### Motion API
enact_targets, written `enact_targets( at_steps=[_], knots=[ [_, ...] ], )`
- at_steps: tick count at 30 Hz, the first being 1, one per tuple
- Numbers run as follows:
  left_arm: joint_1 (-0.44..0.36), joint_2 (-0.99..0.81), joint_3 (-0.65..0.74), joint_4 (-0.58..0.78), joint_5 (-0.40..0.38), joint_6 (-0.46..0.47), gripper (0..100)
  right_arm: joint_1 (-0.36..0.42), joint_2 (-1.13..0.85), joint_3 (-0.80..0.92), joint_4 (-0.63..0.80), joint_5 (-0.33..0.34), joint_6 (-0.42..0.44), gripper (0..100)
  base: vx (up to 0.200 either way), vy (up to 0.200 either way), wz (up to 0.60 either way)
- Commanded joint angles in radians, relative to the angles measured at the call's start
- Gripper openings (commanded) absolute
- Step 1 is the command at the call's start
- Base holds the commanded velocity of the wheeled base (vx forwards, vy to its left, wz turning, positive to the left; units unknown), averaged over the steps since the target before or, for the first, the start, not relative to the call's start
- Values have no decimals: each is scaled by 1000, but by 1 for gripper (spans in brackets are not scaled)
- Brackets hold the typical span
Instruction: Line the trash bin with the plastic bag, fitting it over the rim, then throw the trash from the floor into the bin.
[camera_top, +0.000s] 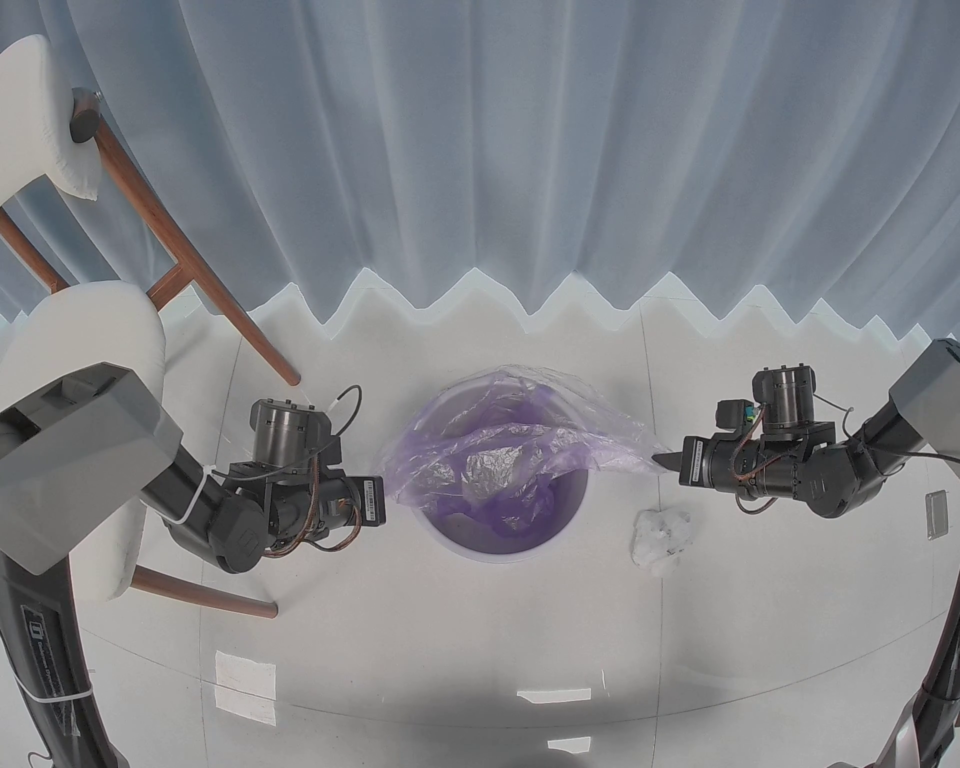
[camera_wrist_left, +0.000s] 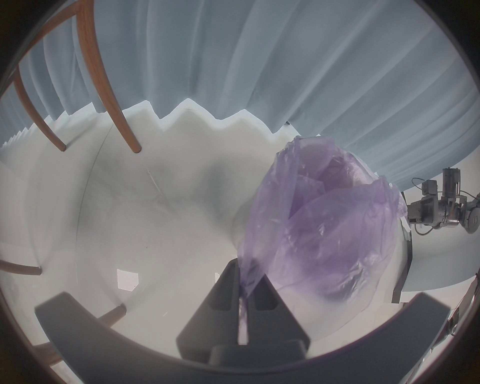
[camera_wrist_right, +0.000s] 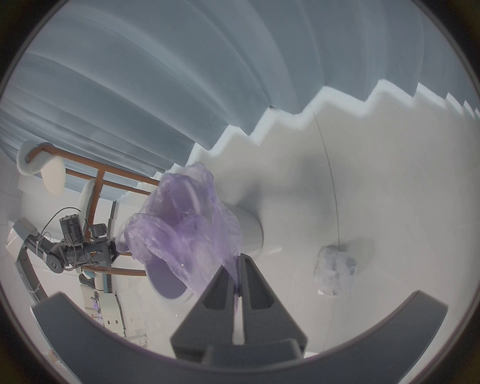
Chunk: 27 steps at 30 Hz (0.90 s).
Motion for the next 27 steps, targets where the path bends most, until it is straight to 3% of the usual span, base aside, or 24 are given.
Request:
enact_targets(
  at_steps=[1, 3, 4, 9, 10, 13, 15, 19, 21, 27],
  knots=[
    [-3, -43, 61, -37, -15, 2, 0, 1, -21, 89, -86, 5, 0, 0, 0, 0, 0],
    [-6, -68, 93, -46, -15, 3, 0, 1, -29, 125, -150, 17, 2, 0, 0, 0, 0],
    [-6, -68, 93, -46, -15, 3, 100, 1, -29, 125, -150, 17, 2, 0, 0, 0, 0],
    [6, -175, 204, -81, -57, -1, 100, -2, -79, 226, -193, 43, 6, 0, 0, 0, 0],
    [8, -191, 222, -86, -67, -3, 100, -2, -82, 232, -201, 43, 9, 100, 0, 0, 0],
    [9, -263, 291, -103, -92, -7, 100, -2, -107, 275, -253, 42, 35, 100, 0, 0, 0],
    [8, -367, 385, -121, -110, -7, 100, -5, -115, 346, -380, 37, 95, 100, 0, 0, 0],
    [23, -454, 415, -127, -166, -9, 100, -8, -105, 425, -555, 36, 154, 100, 0, 0, 0],
    [61, -482, 342, -121, -201, -7, 100, -16, -98, 487, -687, 26, 172, 100, 0, 0, 0],
    [49, -359, 90, -86, -268, 17, 100, -40, -119, 586, -843, -21, 253, 100, 0, 0, 0]
  ],
)
